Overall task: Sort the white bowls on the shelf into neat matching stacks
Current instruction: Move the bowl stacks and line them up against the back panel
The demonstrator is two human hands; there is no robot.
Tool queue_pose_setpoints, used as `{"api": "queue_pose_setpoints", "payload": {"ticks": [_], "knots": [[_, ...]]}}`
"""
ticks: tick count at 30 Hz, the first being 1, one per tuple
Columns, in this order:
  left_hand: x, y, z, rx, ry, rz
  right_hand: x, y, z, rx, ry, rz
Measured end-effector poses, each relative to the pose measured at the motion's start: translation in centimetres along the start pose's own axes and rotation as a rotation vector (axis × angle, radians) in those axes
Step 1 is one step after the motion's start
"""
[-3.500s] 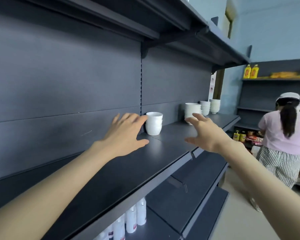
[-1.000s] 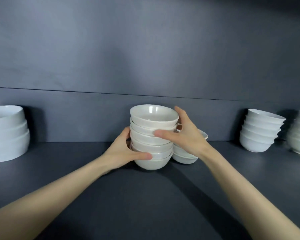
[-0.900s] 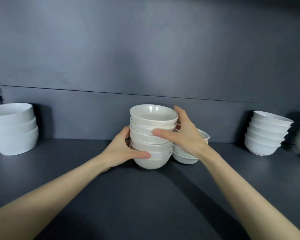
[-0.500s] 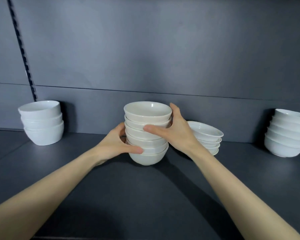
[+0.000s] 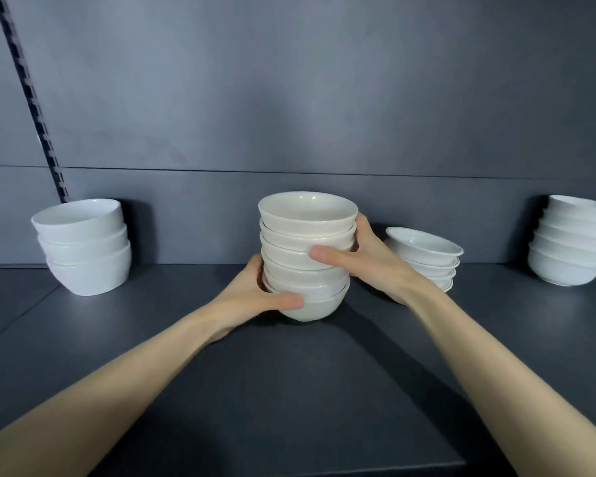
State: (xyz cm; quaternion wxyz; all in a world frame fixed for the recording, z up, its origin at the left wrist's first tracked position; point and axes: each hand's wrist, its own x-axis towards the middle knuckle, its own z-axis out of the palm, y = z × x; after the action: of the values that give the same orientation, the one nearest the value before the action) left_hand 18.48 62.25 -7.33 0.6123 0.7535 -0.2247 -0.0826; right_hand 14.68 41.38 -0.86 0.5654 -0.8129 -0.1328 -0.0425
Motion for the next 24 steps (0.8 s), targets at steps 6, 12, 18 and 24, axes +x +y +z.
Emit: {"api": "queue_pose_setpoints", "payload": {"ticks": [6,12,18,24], "knots": [[0.0,-0.6,1.3,-0.044,0.044,0.025,-0.1,0.2,0.3,-0.02,0.02,0.004],[0.0,-0.8,1.5,-0.004,0.062,0.045,-0.1,0.4,0.3,-0.03,0.037,0.004],[-0.1,-0.2,1.6,0.01,0.053,0.063,-0.2,0.6,0.1,-0.003,0.038,0.001],[-0.4,0.1,1.5,0.017,0.018,0.032,0.1,0.6,-0.1,0.021,-0.021,0.001]]}}
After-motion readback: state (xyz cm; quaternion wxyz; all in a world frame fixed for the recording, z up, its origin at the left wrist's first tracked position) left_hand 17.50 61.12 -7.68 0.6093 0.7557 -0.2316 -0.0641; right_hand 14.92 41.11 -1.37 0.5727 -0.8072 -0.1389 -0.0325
